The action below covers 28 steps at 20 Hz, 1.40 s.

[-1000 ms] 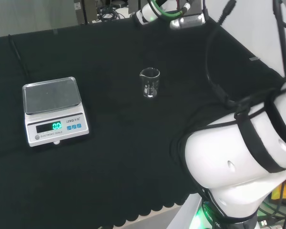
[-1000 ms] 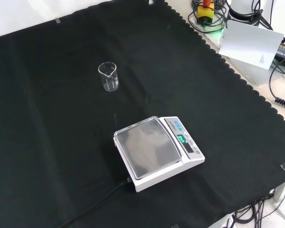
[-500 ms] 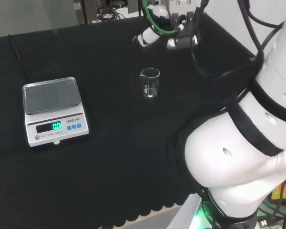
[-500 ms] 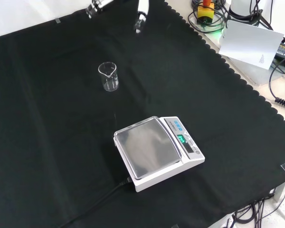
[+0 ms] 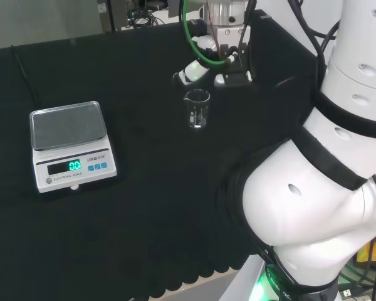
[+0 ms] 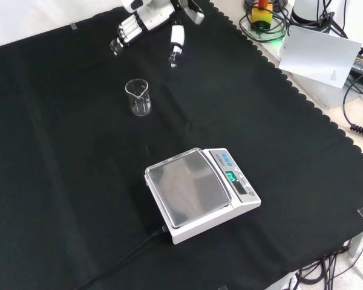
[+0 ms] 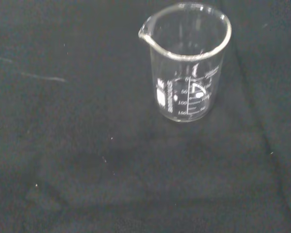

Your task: Pick up the beaker.

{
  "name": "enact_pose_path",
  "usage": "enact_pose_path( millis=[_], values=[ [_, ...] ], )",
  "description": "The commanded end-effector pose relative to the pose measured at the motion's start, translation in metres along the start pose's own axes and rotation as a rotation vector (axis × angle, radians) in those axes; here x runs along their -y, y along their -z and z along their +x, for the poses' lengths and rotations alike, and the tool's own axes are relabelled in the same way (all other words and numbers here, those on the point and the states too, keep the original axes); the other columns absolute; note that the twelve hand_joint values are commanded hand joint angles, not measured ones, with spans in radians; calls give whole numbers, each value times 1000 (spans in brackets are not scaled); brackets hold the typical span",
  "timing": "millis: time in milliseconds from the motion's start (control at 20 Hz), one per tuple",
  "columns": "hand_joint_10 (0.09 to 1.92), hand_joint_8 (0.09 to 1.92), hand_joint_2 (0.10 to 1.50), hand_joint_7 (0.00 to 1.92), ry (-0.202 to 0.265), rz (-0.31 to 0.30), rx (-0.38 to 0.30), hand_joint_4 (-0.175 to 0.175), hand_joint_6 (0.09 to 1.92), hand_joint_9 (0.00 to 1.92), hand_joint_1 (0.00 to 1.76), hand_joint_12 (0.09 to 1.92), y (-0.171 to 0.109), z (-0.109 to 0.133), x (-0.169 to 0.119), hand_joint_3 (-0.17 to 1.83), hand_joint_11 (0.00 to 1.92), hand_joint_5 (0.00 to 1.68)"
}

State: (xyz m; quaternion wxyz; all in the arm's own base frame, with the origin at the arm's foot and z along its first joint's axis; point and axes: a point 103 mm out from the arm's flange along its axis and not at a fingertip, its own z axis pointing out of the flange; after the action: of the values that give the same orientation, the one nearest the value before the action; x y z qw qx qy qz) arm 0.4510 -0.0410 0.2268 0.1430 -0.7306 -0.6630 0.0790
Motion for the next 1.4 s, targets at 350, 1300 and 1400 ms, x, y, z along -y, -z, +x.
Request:
enact_pose_path(
  millis=[350, 1300, 1400],
  values=[
    [719, 87, 674, 0, 4, 57, -4, 57, 87, 0, 464, 1372, -46, -7, -41, 174, 0, 0],
    [635, 87, 681, 0, -42, 136, 5, 59, 87, 0, 457, 1316, -81, -44, -90, 138, 0, 0],
    [633, 87, 682, 0, -42, 146, 4, 60, 87, 0, 456, 1315, -87, -44, -90, 137, 0, 0]
  ],
)
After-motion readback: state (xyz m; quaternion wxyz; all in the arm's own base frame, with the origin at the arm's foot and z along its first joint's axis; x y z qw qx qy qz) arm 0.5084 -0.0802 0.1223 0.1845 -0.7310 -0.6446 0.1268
